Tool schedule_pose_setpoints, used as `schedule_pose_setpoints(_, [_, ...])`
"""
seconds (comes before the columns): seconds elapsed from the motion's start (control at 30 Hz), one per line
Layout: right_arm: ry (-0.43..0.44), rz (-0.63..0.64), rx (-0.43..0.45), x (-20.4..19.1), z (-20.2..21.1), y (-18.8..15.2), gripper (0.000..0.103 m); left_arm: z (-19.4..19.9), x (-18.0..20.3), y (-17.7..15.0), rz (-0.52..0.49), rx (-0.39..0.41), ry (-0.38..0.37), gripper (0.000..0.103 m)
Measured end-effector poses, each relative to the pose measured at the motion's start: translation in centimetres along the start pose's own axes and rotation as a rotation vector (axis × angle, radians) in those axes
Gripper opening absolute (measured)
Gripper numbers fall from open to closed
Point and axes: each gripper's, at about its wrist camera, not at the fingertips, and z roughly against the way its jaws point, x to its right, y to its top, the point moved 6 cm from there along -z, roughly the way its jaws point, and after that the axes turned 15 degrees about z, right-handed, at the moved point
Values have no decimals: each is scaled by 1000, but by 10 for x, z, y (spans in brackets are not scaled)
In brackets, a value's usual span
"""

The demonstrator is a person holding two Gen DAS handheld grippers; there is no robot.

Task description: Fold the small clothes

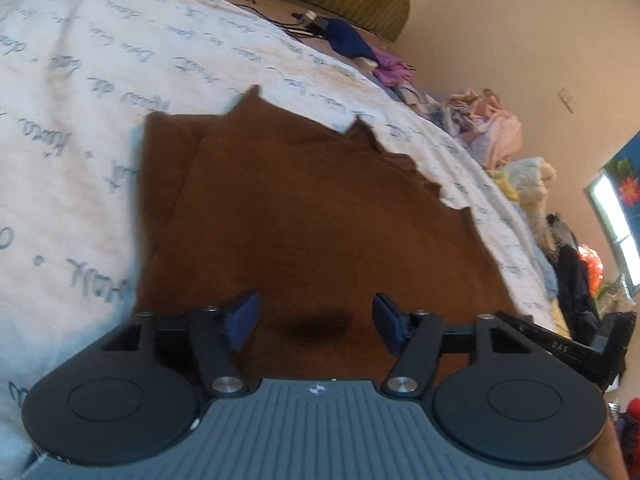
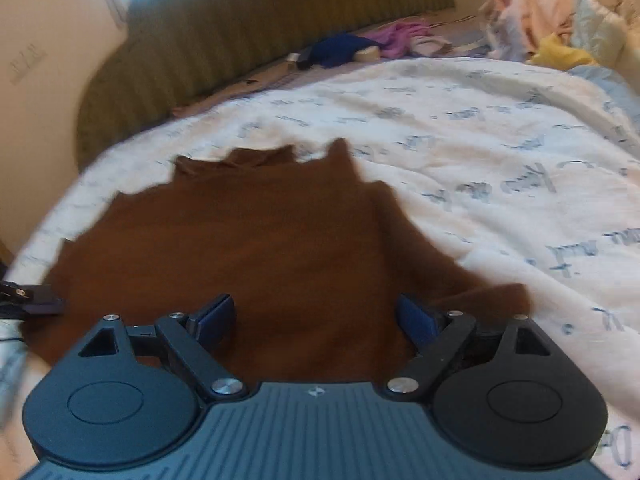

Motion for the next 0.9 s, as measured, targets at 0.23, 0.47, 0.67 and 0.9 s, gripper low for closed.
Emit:
schedule_pose_setpoints(0.23, [-1,68,154,-12,52,-2,89,54,15,2,-12,141,23,84])
schedule_pose_setpoints(0.47, [-45,299,38,-52,24,-37,88,15,9,-40,-87,63,212,76])
schedule_pose_setpoints(0.67, [162,46,133,-20,84,-55,90,77,-1,-38,77,148,44,98])
schedule_pose_setpoints(0.9, [336,-339,107,17,79,-86,90,95,-58,-40,461,102,-78,100])
